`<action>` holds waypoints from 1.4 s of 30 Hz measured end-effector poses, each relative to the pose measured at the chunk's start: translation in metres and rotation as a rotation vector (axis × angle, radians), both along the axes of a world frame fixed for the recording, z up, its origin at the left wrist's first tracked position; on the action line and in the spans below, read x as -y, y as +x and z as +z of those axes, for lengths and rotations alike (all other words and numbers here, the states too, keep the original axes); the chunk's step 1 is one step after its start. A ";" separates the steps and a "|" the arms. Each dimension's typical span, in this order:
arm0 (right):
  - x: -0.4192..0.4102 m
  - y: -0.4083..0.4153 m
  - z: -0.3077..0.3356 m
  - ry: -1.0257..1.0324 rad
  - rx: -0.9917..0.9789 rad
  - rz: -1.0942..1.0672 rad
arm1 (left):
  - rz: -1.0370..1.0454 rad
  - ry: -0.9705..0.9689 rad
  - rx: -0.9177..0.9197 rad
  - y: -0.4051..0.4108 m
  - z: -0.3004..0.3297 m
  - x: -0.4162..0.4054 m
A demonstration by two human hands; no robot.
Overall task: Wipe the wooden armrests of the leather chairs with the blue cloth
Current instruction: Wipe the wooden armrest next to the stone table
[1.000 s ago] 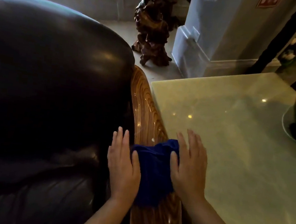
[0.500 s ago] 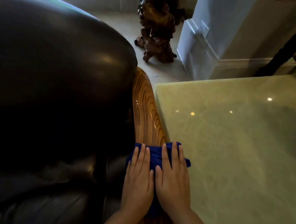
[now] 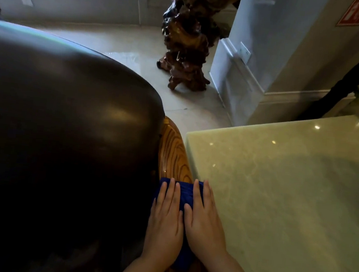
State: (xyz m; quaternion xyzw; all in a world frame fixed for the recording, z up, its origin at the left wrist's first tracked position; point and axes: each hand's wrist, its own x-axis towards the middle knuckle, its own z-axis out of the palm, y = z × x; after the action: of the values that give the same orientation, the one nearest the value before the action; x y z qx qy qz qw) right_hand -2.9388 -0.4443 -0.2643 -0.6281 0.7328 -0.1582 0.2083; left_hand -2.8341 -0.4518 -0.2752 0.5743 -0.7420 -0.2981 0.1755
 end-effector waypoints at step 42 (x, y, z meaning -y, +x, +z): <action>-0.041 -0.063 0.041 0.249 0.064 0.046 | -0.058 0.147 0.146 0.013 0.066 -0.048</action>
State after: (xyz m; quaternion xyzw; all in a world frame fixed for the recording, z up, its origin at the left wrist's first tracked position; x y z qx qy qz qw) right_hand -3.0021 -0.4034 -0.2231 -0.6088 0.7250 -0.0813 0.3115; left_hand -2.8210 -0.4042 -0.2094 0.5842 -0.7451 -0.3140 0.0697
